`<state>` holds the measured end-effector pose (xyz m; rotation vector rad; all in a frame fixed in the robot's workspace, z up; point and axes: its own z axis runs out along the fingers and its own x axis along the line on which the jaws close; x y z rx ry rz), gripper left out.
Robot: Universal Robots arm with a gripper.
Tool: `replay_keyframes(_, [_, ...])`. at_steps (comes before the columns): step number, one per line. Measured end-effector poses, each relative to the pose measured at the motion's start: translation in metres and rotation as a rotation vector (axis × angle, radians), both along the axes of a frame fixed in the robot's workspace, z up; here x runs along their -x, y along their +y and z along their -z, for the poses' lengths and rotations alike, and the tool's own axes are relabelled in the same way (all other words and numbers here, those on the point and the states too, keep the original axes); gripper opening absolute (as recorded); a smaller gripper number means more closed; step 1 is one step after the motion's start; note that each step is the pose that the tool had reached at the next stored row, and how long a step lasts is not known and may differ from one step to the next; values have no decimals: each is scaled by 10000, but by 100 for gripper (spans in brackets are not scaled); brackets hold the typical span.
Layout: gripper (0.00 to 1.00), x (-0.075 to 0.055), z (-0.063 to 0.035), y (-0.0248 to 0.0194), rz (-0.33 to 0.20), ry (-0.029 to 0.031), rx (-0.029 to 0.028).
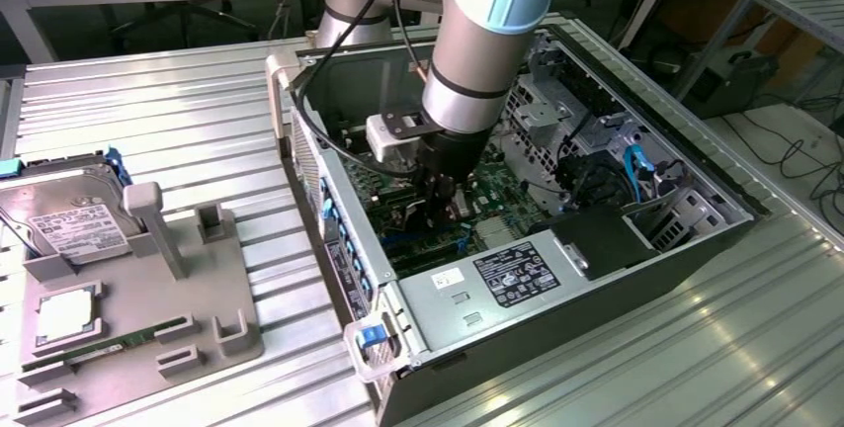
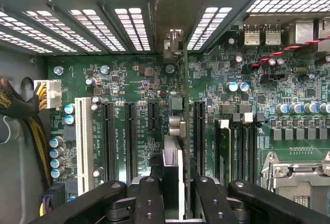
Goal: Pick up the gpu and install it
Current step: 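Insert the gpu into the slot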
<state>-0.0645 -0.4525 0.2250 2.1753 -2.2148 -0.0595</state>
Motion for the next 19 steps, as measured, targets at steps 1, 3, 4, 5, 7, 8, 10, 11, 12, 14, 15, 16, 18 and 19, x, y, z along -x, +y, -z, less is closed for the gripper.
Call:
replay_keyframes(1, [28,0,0,0,0,1,-1])
replay_keyframes(3, [28,1,5,0,1,0,0])
replay_keyframes(4, [28,5,24,0,1,2,3])
replay_keyframes(5, [28,9,39,-1,0,5,9])
replay_keyframes(7, [28,15,77,-1,-1,4,8])
replay_keyframes(8, [28,15,95,0,-1,1,-1])
replay_keyframes(10, [28,16,96,0,0,1,1])
replay_keyframes(11, [28,16,96,0,0,1,0])
replay_keyframes(12, [28,17,96,0,0,1,1])
replay_keyframes(14, [28,16,97,0,0,0,-1])
replay_keyframes(15, [28,16,97,0,0,1,-1])
replay_keyframes(16, [28,16,97,0,0,1,-1])
replay_keyframes(18, [28,17,108,6,5,-8,-41])
replay_keyframes(19, [29,16,113,6,5,-14,-40])
